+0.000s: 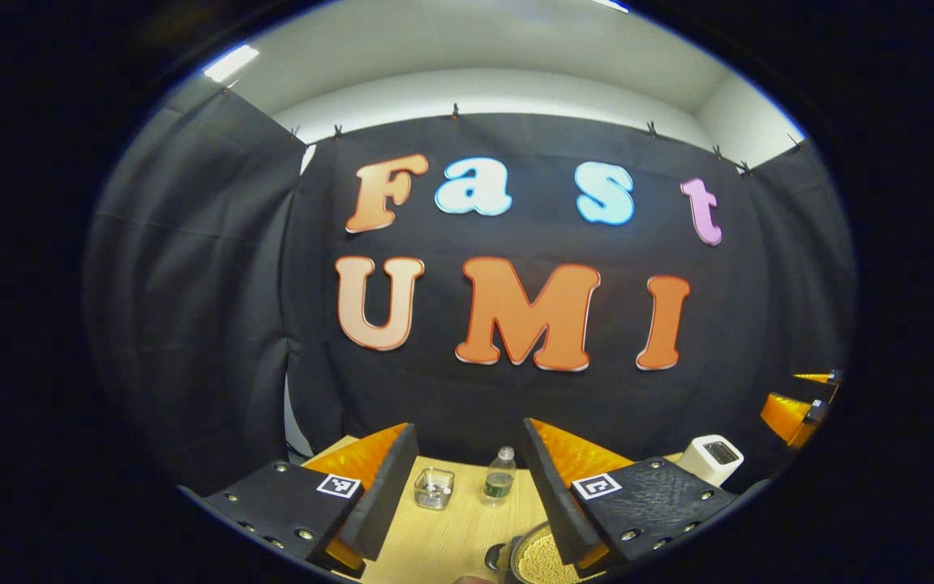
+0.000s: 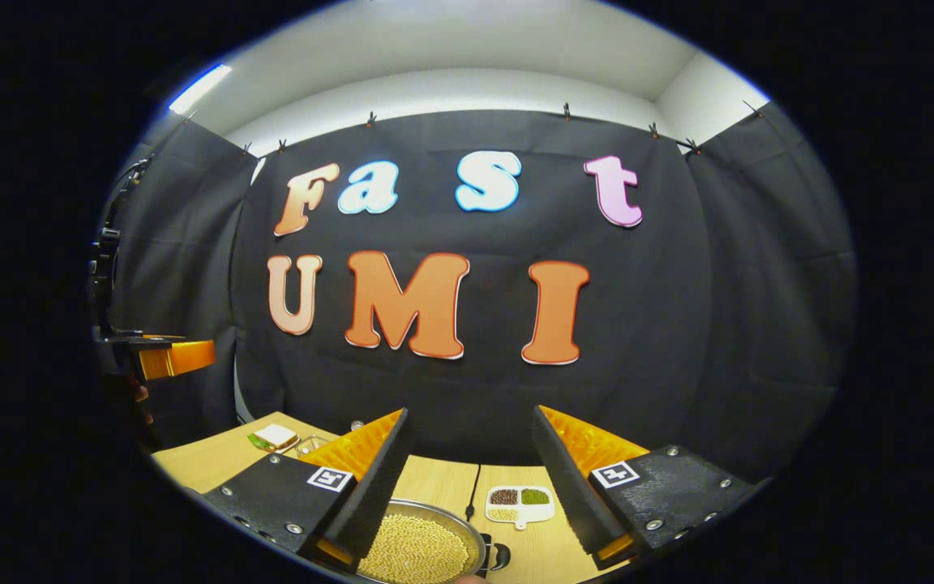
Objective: First push the handle of the pot to place it horizontally, then grasp the pot with both hands and set it on the induction cooktop.
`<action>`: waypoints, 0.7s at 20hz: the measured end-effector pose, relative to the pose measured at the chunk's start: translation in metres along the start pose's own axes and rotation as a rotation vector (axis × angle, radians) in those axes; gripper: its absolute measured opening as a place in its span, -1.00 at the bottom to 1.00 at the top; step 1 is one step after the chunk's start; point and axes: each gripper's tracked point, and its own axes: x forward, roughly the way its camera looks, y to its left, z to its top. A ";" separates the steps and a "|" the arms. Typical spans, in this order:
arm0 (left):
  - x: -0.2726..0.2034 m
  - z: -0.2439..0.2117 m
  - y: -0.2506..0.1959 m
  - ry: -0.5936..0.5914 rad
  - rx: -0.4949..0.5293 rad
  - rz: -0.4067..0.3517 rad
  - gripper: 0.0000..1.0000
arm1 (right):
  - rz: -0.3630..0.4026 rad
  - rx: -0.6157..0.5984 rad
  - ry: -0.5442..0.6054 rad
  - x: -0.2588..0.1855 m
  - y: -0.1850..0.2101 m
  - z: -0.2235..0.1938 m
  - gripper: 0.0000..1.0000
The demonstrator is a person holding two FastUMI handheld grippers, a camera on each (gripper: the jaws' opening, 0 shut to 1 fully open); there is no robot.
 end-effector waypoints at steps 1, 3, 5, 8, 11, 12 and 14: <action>-0.010 0.014 0.004 -0.028 -0.004 0.009 0.58 | 0.015 0.007 -0.009 -0.007 0.006 0.007 0.77; -0.018 0.043 0.015 -0.083 -0.025 0.017 0.58 | 0.033 0.006 -0.031 -0.015 0.010 0.019 0.87; -0.028 0.055 0.021 -0.107 -0.033 0.026 0.53 | 0.029 -0.005 -0.077 -0.021 0.011 0.032 0.96; -0.039 0.064 0.024 -0.129 -0.017 0.053 0.53 | 0.027 0.004 -0.076 -0.028 0.016 0.027 0.89; -0.045 0.071 0.021 -0.150 -0.001 0.045 0.53 | 0.043 -0.010 -0.085 -0.032 0.014 0.032 0.96; -0.046 0.071 0.020 -0.158 0.004 0.043 0.53 | 0.037 -0.016 -0.092 -0.031 0.013 0.033 0.91; -0.049 0.077 0.016 -0.178 -0.005 0.026 0.56 | 0.022 -0.011 -0.106 -0.033 0.011 0.037 0.91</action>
